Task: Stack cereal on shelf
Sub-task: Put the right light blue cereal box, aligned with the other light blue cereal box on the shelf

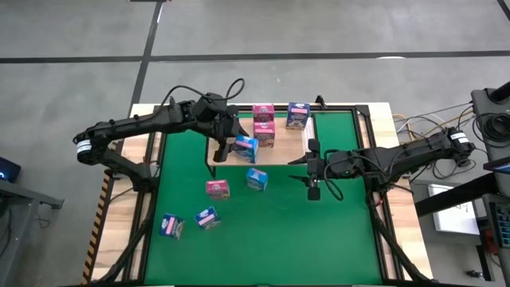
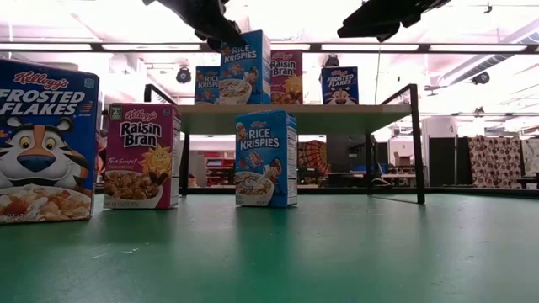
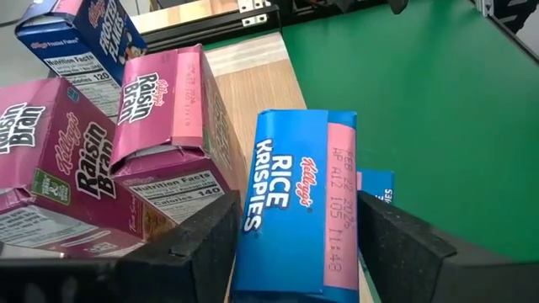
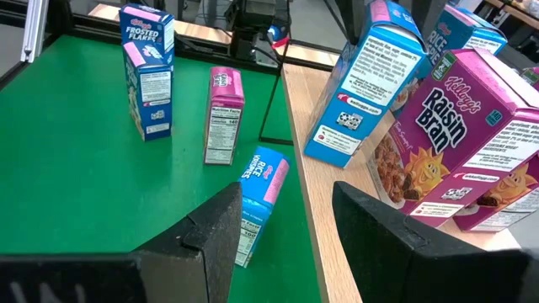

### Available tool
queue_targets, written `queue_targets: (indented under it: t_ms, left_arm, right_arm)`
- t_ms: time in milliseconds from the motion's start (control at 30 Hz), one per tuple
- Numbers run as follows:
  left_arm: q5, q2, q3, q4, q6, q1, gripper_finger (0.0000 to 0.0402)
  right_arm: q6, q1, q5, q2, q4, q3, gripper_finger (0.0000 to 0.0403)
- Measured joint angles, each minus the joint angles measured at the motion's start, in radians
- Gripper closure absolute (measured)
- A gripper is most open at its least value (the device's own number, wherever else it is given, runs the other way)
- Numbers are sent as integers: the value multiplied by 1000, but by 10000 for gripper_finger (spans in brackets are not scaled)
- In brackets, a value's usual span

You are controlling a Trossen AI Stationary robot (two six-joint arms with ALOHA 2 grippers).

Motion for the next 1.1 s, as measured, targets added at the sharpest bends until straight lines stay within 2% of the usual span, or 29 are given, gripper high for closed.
queue_targets:
  t_ms: [633, 933, 1100]
  left_arm:
    - [1, -44, 0, -22, -1, -2, 229]
    - [-1, -102, 0, -117, -8, -1, 232]
    - [-89, -148, -14, -121, -8, 1, 233]
  right_arm:
    - [1, 0, 1, 0, -1, 0, 227]
    - [9, 0, 1, 1, -1, -3, 227]
    - [12, 0, 1, 1, -1, -3, 227]
